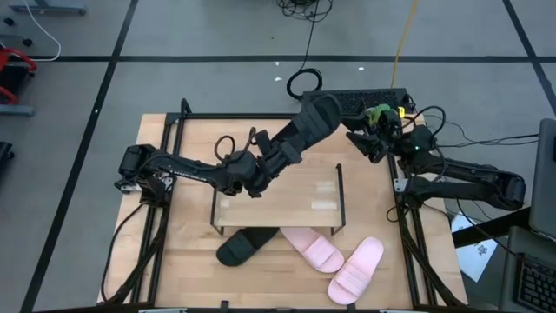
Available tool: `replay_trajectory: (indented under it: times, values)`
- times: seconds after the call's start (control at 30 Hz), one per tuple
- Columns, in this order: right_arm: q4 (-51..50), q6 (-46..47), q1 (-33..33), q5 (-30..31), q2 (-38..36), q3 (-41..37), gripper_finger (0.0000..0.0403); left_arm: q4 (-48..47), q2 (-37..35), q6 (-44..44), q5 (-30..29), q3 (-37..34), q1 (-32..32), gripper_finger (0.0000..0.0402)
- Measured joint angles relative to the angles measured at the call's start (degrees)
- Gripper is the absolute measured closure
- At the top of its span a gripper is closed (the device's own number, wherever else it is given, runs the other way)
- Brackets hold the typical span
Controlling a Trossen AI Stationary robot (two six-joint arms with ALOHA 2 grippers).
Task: Pick and place slides into the shelf
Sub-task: Put the left black slipper on the shelf
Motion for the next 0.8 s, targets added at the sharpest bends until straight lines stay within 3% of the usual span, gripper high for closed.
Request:
replay_trajectory:
  times: [0.8]
  values:
    - [4.7,0.7,0.0,3.4,6.2,0.0,0.0073,-7.6,0.0,-4.7,0.3,0.0,-0.1,0.0402]
